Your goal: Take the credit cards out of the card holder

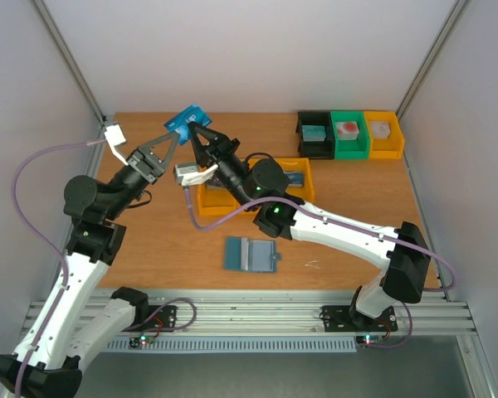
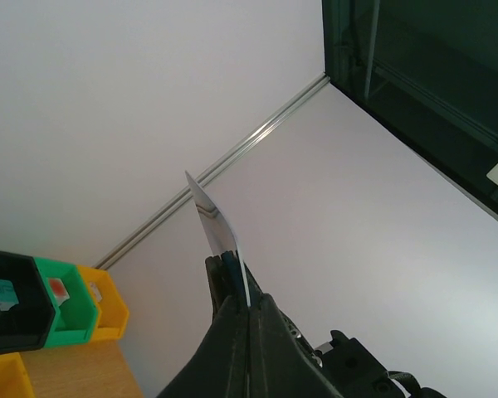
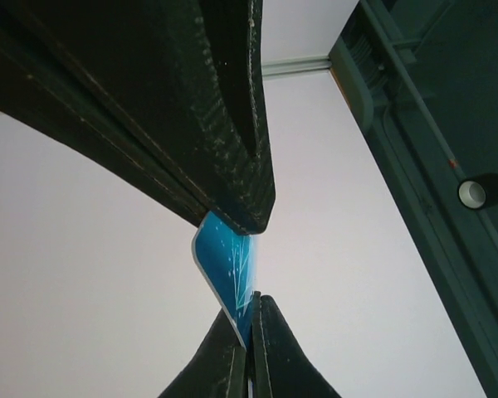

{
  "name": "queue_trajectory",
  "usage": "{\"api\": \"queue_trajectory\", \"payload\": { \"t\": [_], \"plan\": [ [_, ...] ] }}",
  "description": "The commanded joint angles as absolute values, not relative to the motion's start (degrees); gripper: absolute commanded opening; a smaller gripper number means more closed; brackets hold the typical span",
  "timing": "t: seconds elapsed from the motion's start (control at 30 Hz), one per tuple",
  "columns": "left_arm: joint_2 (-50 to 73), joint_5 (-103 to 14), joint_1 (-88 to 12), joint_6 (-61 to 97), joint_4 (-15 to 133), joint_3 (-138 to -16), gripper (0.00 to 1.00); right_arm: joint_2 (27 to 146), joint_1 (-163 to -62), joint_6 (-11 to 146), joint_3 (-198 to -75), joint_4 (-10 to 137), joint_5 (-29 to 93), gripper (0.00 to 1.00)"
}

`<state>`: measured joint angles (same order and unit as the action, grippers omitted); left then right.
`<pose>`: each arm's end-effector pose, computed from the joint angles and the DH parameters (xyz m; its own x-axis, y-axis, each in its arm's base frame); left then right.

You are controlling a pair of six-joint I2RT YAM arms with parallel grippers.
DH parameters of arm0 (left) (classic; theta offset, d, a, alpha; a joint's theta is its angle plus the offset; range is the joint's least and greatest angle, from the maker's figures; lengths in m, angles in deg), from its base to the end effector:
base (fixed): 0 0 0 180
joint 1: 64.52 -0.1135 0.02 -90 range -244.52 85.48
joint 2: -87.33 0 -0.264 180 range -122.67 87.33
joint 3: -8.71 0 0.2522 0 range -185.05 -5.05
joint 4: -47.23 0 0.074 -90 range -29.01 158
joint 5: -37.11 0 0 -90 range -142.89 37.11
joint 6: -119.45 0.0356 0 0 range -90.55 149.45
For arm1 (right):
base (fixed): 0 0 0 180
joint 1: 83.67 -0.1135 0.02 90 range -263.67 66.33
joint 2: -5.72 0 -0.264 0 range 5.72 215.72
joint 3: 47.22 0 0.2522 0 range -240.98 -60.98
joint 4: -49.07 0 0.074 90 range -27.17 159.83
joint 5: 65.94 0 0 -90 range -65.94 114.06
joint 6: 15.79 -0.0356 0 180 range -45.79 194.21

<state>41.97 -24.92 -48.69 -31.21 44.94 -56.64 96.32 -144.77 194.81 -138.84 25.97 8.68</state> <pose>0.1581 -0.0622 0.4275 -0.3953 -0.6882 -0.6084 0.6406 0.2682 -0.7195 0.1889 0.3227 0.4262 0.5253 -0.7656 0.3713 0.5401 -0.0371 -0.8408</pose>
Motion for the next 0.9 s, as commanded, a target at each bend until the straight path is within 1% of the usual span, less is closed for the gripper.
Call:
{"api": "queue_trajectory", "payload": {
  "t": [0.0,0.03,0.07,0.1,0.13,0.17,0.23,0.27,0.3,0.33,0.37,0.43,0.5,0.53,0.73,0.8,0.87],
  "plan": [
    [42.44,-23.47,-48.77,-29.66,43.35,-55.52,0.00,95.96,-144.40,217.60,-142.42,24.27,7.33,0.01],
    [42.59,-24.31,-48.75,-29.38,44.05,-55.43,0.03,96.10,-144.36,217.52,-143.08,25.42,6.54,0.01],
    [42.82,-25.25,-48.76,-29.27,44.85,-55.23,0.19,96.17,-144.35,217.30,-143.87,26.91,5.39,0.01],
    [42.99,-26.18,-48.79,-29.20,45.32,-54.91,0.44,96.22,-144.35,216.66,-144.65,28.69,3.90,0.01],
    [43.22,-26.77,-48.79,-29.04,45.53,-54.50,0.65,96.21,-144.25,215.67,-145.41,30.69,2.32,0.01],
    [43.49,-27.17,-48.79,-28.77,45.71,-54.00,0.78,96.12,-144.12,213.95,-146.24,32.97,0.27,0.01],
    [44.34,-28.43,-48.85,-27.25,46.59,-52.89,0.98,95.67,-143.42,208.48,-148.27,41.84,-3.83,0.01],
    [44.83,-30.03,-48.96,-25.39,47.53,-52.27,0.99,95.23,-142.88,204.30,-149.73,47.89,-5.74,0.01],
    [45.37,-31.96,-49.28,-24.04,48.98,-51.69,0.99,94.81,-142.19,199.08,-151.97,56.95,-7.32,0.01],
    [45.91,-34.05,-49.83,-23.28,50.77,-51.03,0.99,94.42,-141.35,192.07,-154.78,68.01,-7.82,0.01],
    [46.22,-36.01,-50.43,-22.58,52.43,-50.47,0.99,94.37,-140.13,181.54,-158.43,80.17,-6.83,0.01],
    [46.47,-39.41,-51.53,-22.20,54.97,-48.71,0.99,94.94,-137.11,166.55,-166.20,100.92,0.81,0.01],
    [46.71,-41.74,-52.38,-21.16,55.62,-46.47,0.99,96.05,-133.50,156.97,-172.16,114.83,8.08,0.01],
    [46.92,-42.71,-52.66,-20.05,56.17,-45.04,0.99,96.47,-131.88,154.49,-173.49,119.17,9.69,0.01],
    [46.91,-46.75,-54.41,-15.95,58.17,-37.89,0.99,100.49,-123.28,147.42,-174.52,134.84,12.34,0.01],
    [46.59,-47.45,-54.95,-14.98,58.07,-35.41,0.99,102.56,-121.02,145.33,-174.82,139.22,12.14,0.01],
    [46.51,-47.97,-55.63,-14.64,58.30,-33.24,0.99,103.97,-119.45,144.15,-173.85,140.40,11.05,0.01]
  ]
}}
